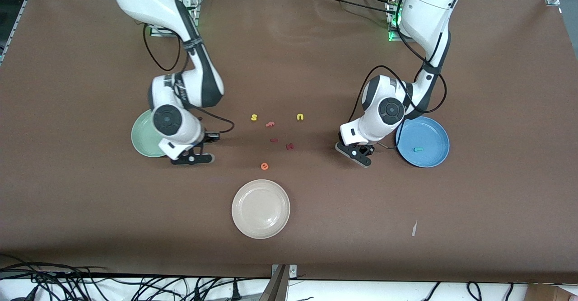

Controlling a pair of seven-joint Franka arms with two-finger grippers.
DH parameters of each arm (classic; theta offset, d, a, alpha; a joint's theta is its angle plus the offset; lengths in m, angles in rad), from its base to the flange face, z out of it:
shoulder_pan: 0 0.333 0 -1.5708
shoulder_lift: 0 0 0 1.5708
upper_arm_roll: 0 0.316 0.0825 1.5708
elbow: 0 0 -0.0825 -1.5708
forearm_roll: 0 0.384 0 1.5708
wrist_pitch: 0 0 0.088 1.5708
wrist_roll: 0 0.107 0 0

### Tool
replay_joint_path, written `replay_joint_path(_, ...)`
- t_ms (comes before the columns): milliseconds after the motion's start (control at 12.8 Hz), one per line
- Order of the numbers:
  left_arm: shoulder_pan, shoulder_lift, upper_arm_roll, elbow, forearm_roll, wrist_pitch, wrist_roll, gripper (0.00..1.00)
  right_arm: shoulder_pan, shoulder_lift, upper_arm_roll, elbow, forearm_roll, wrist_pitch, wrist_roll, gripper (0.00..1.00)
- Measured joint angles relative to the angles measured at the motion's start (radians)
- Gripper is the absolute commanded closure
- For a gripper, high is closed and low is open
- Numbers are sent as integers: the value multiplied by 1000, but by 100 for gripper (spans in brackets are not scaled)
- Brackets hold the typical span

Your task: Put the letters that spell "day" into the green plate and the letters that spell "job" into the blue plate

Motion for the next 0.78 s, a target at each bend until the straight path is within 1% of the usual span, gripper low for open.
replay_joint_path(156, 0, -1, 0, 1, 0, -1, 0, 85, -1, -73, -84, -111, -12, -11, -116, 3)
replay_joint_path(235, 2, -8, 3, 5, 0, -11, -2, 85, -3, -110, -130, -175, -13, -13, -163, 0)
replay_joint_path(313, 13, -27, 9, 9, 0, -45, -3, 85, -4, -141, -173, -229, -15, -13, -198, 0)
replay_joint_path(391, 38, -58, 17, 13, 0, -93, -3, 85, -7, -168, -201, -265, -15, -17, -225, 0)
replay_joint_path(469, 74, -96, 22, 14, 4, -142, -1, 80, -8, -188, -209, -271, -15, -31, -233, 0)
replay_joint_path(547, 111, -136, 24, 9, 17, -182, 2, 78, -3, -202, -206, -249, -15, -57, -233, 0)
replay_joint_path(625, 144, -176, 25, -9, 37, -208, 2, 78, 8, -206, -199, -205, -15, -102, -227, 0)
replay_joint_path(782, 193, -247, 27, -81, 62, -226, 9, 78, 39, -193, -188, -108, -16, -186, -185, 0)
